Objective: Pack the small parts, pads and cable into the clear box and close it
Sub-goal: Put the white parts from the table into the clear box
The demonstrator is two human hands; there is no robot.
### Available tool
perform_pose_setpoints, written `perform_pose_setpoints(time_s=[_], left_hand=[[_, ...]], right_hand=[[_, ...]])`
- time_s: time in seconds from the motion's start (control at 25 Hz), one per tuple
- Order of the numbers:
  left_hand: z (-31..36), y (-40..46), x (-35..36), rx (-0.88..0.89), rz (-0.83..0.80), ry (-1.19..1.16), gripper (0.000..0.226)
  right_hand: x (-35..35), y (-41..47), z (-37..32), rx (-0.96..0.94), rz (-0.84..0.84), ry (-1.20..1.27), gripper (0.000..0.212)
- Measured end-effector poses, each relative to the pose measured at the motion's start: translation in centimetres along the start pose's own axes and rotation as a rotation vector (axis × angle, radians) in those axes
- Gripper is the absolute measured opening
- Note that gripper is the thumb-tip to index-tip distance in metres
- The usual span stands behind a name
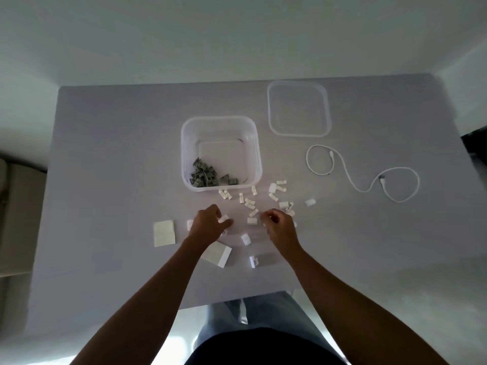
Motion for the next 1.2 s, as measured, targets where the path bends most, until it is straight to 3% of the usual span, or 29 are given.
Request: perform_pose_setpoints(time_s=[0.08, 0.24, 0.32, 0.36, 0.48, 0.56, 0.64, 0.76, 0.88, 1.04, 1.2], left_hand=[[0.0, 0.2, 0.4, 0.027, -0.022, 0.086, 0.037], [-0.2, 0.6, 0.4, 0.003, 0.032, 0.064, 0.026], [0.1, 0.6, 0.0, -0.090, 0.006, -0.104, 0.024], [0.1, 0.4, -0.3, -0.179, -0.025, -0.306, 0.023], [0.1, -1.2, -0.9, -0.441, -0.144, -0.950, 0.016], [0.0, -2.2, -1.3, -0.476, -0.218, -1.115, 0.018], [-0.1, -2.8, -1.2, -0.432, -0.298, -1.133, 0.021], [-0.3, -3.3, -1.0, -0.352, -0.312, -1.097, 0.021], [-0.7, -3.5, -1.0, -0.326, -0.245, -1.004, 0.020], [-1.4, -3.1, -0.9, -0.134, -0.004, -0.264, 0.006], [-1.0, -3.0, 0.1, -0.024, 0.043, 0.211, 0.045]], right_hand=[[1.3, -0.1, -0.5, -0.235, -0.007, -0.319, 0.012], [3.0, 0.4, -0.2, -0.278, 0.012, -0.614, 0.025], [3.7, 0.6, 0.4, -0.384, 0.028, -0.759, 0.026], [3.9, 0.5, 0.9, -0.411, 0.033, -0.784, 0.027], [3.5, 0.1, 1.0, -0.326, 0.039, -0.635, 0.022], [3.1, -0.4, 0.8, -0.205, 0.054, -0.442, 0.017], [2.9, -0.9, 0.9, -0.121, -0.004, -0.239, 0.013], [2.9, -1.8, 1.9, -0.075, -0.073, -0.189, 0.009], [2.7, -2.7, 2.6, -0.134, -0.051, -0.354, 0.014], [3.6, -3.4, 2.3, -0.215, -0.118, -0.574, 0.018], [4.7, -3.4, 2.4, -0.209, -0.054, -0.716, 0.028]])
Point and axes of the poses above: each hand's wrist, its own y-axis towards the middle knuckle, its own x-axis out of the palm, z = x × y, the point moved 3 cm from there along y, towards the middle knuckle, and after that the axes turned 10 degrees about -y, right-handed, at the moved point
